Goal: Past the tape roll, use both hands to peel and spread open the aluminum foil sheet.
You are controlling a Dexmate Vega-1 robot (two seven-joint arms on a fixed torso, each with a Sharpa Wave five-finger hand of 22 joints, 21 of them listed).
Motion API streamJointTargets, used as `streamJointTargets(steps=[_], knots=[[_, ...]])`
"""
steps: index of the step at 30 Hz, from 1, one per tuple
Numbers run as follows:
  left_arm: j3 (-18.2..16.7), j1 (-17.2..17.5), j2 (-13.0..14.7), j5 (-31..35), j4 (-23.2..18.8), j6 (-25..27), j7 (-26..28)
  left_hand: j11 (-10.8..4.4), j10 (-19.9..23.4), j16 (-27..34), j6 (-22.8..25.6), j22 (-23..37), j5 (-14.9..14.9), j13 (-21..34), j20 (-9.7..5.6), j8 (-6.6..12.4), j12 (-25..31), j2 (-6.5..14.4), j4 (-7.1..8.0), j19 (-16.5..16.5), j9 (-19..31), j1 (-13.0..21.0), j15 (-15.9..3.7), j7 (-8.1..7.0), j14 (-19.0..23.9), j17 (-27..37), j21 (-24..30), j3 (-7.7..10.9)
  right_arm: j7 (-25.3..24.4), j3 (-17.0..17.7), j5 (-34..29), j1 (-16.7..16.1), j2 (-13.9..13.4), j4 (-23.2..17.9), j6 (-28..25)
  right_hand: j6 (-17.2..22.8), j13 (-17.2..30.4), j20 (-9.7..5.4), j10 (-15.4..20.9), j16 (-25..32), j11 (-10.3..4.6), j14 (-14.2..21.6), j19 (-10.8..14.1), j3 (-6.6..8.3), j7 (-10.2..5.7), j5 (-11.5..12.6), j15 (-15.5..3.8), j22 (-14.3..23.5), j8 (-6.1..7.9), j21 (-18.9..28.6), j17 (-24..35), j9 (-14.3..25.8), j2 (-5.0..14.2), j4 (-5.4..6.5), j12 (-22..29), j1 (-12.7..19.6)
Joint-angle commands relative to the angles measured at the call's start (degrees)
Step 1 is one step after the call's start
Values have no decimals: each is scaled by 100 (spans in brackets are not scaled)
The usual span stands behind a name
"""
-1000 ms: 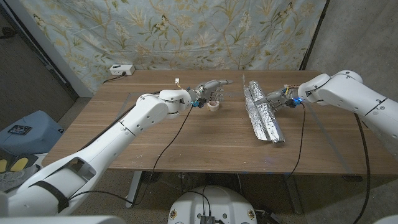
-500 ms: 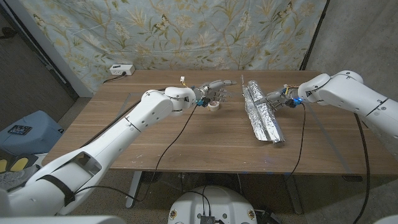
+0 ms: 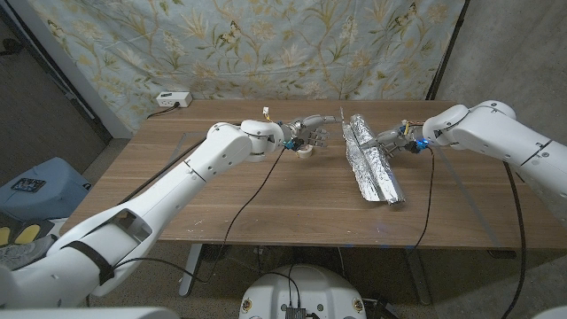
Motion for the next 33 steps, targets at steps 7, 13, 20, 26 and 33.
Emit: streamJointTargets(steps=[7, 13, 20, 26, 33], knots=[[103, -156, -185, -181, 188, 369, -80, 5, -179, 65, -462, 7, 26, 198, 15, 34, 252, 23, -13, -107, 18, 253, 16, 24, -29, 141, 237, -23, 69, -90, -162, 156, 74, -69, -63, 43, 419, 15, 214, -26, -168, 32, 49, 58, 18, 27, -10, 10, -26, -38, 39, 24, 299, 3, 545, 227], [154, -221, -250, -185, 286, 390, -141, 3, -257, 60, -508, 2, 34, 292, 14, 31, 432, 25, -3, -129, 19, 306, 16, 26, -15, 185, 326, -54, 104, -126, -190, 207, 94, -86, -89, 46, 418, 14, 213, -31, -157, 40, 56, 61, 23, 28, -8, 10, -33, -43, 52, 33, 303, 1, 549, 228], [182, -291, -344, -176, 418, 406, -144, 1, -301, 79, -531, 3, 54, 346, 14, 34, 528, 40, 3, -132, 22, 299, 17, 27, 13, 235, 387, -78, 110, -120, -183, 216, 93, -114, -116, 56, 436, 12, 202, -46, -153, 50, 61, 68, 11, 30, -4, 10, -40, -48, 55, 37, 308, 1, 561, 227], [143, -292, -448, -182, 500, 445, 21, 0, -318, 99, -523, 2, 57, 445, 12, 34, 723, 51, -8, -126, 23, 343, 15, 28, 74, 326, 484, -96, 130, -130, -178, 220, 93, -122, -125, 55, 422, 11, 213, -54, -165, 43, 66, 71, 13, 31, -8, 11, -52, -54, 74, 44, 311, -5, 561, 233], [87, -282, -551, -205, 585, 504, 216, -5, -318, 144, -361, -5, 196, 663, 10, 33, 1154, 78, -23, -81, 36, 570, 16, 31, 229, 526, 753, -98, 216, -198, -215, 261, 122, -92, -89, 60, 437, 16, 202, -69, -153, 48, 65, 72, 15, 30, -5, 11, -63, -63, 84, 50, 316, 2, 571, 221]])
